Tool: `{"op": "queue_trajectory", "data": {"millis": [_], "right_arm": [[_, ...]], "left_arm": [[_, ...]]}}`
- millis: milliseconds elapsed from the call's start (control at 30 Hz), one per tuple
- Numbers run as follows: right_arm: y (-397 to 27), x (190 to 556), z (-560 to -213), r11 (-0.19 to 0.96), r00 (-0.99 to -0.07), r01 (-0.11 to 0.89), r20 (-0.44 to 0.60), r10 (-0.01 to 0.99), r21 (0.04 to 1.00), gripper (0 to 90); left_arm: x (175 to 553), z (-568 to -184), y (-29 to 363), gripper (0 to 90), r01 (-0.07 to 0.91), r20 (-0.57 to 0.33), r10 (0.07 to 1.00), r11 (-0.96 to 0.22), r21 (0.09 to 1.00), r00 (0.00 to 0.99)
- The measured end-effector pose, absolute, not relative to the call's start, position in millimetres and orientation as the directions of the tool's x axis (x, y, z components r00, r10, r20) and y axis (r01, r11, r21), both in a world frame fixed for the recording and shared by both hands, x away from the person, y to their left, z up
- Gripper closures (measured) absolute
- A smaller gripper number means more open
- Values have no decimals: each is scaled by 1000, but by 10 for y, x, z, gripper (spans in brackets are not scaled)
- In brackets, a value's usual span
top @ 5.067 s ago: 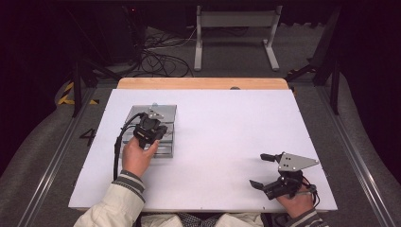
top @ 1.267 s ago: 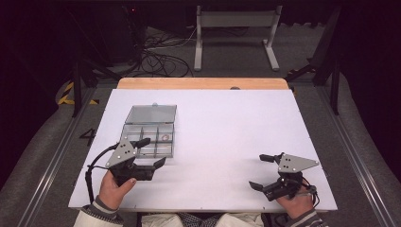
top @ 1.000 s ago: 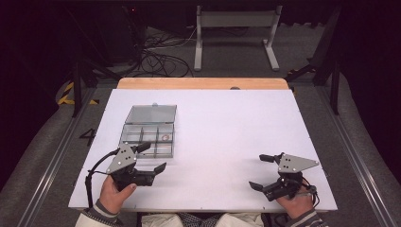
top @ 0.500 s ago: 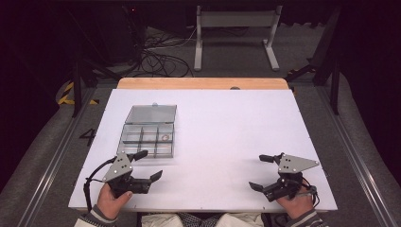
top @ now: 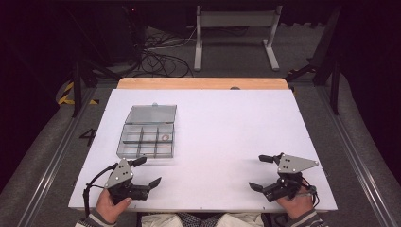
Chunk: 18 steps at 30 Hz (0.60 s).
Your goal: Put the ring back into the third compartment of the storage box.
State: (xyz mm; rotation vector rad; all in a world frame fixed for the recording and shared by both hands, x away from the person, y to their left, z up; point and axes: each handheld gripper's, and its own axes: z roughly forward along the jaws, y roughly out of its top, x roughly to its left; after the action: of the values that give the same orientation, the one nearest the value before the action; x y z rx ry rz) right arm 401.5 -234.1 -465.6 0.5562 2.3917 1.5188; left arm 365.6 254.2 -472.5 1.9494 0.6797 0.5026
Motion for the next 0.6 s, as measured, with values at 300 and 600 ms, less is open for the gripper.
{"op": "queue_trajectory", "data": {"millis": [300,600], "right_arm": [[-2337,4016,-4659,386,-897,181,-9,442,905,26],[-2332,4017,-4660,391,-896,182,-11,444,902,26]], "left_arm": [[3659,-4706,2515,140,246,72,646,-388,888,760],[3661,-4695,2507,135,261,44,637,-376,889,770]]}}
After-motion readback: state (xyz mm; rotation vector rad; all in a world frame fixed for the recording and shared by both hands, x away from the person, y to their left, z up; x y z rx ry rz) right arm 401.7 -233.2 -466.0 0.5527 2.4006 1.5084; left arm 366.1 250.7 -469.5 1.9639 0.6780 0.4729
